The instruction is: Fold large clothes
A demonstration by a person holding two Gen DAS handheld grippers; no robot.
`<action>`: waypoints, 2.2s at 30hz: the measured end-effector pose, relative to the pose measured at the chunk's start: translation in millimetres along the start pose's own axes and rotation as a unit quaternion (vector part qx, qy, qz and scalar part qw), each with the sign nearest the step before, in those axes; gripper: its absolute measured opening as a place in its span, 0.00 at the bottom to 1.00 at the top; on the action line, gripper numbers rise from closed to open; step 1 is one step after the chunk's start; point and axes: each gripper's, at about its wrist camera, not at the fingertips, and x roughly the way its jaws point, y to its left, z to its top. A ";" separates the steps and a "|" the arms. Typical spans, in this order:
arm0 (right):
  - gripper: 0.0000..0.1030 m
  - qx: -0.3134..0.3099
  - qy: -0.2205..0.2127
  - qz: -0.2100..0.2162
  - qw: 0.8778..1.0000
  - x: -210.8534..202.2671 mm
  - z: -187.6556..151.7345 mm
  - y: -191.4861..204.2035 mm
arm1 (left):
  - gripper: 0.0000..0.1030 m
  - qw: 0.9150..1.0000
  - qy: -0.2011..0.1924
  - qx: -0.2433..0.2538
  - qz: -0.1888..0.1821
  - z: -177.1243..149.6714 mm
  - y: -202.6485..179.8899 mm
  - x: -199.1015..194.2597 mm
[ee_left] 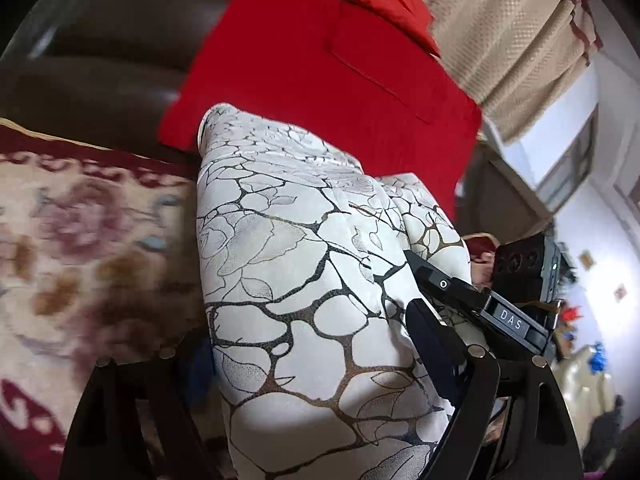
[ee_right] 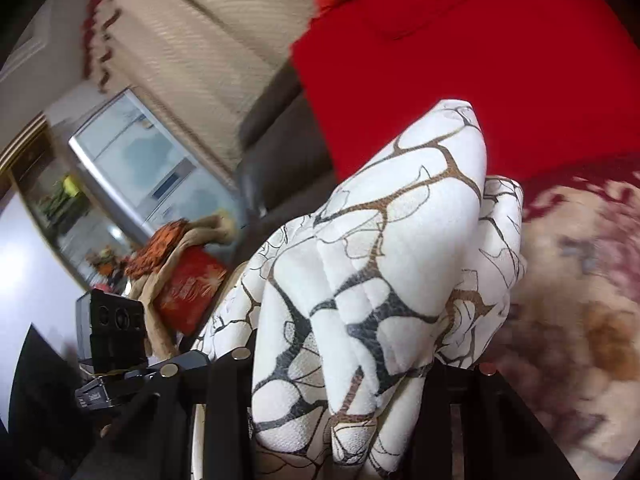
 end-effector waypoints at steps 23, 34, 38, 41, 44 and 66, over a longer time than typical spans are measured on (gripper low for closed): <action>0.40 -0.116 -0.007 -0.173 0.978 -26.9 -32.5 65.7 | 0.85 0.977 0.021 0.023 0.209 -49.8 34.8 -26.2; 0.38 -0.069 0.069 -0.215 0.972 -5.7 -53.5 53.4 | 0.93 0.949 0.008 0.049 0.312 -70.0 10.0 -36.5; 0.38 -0.097 0.046 -0.225 0.968 -51.2 -58.2 86.9 | 0.93 0.930 -0.026 0.062 0.360 -81.6 -17.3 -73.4; 0.62 -0.123 0.021 -0.217 0.968 -84.7 -66.5 119.5 | 0.94 0.915 -0.066 0.081 0.390 -84.6 -44.5 -107.1; 0.68 -0.147 -0.019 -0.210 0.966 -118.8 -75.3 155.3 | 0.94 0.906 -0.096 0.095 0.402 -86.5 -68.2 -137.9; 0.68 -0.187 -0.077 -0.188 0.961 -230.7 -122.7 287.5 | 0.96 0.869 -0.212 0.070 0.442 -132.3 -132.2 -295.4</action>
